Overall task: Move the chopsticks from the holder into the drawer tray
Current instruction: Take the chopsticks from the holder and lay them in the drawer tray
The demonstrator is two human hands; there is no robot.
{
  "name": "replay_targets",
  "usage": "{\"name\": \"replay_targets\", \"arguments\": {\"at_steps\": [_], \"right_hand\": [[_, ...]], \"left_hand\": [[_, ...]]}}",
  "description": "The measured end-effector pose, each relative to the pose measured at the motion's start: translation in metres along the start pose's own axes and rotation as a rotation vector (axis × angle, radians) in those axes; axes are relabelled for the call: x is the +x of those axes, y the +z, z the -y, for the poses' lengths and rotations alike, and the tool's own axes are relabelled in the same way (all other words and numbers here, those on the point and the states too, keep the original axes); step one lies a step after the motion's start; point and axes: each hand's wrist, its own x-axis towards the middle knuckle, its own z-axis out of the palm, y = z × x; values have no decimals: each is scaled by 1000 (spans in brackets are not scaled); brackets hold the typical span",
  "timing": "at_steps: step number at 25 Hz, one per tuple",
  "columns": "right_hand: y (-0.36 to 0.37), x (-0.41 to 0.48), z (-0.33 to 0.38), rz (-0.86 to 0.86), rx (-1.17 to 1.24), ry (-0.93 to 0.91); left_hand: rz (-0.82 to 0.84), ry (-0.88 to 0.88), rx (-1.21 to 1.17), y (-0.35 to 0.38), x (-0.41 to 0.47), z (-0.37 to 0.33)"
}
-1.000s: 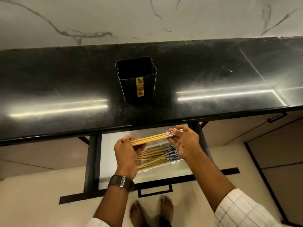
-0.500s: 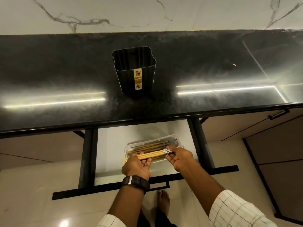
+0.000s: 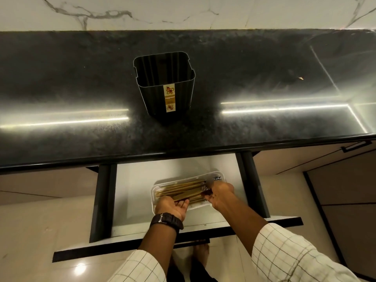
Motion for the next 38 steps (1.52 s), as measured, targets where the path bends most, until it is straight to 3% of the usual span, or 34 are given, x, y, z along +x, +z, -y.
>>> {"name": "replay_targets", "arguments": {"at_steps": [10,28,38], "right_hand": [[11,6,-7,-106,-142,-21],[-14,-10,7,195,-128,127],[-36,-24,-5,276,9,77]], "left_hand": [[-15,-96,133,17,-16,-19],[1,20,169,-4,-18,-22],[82,83,353,-20,-9,-33]]}}
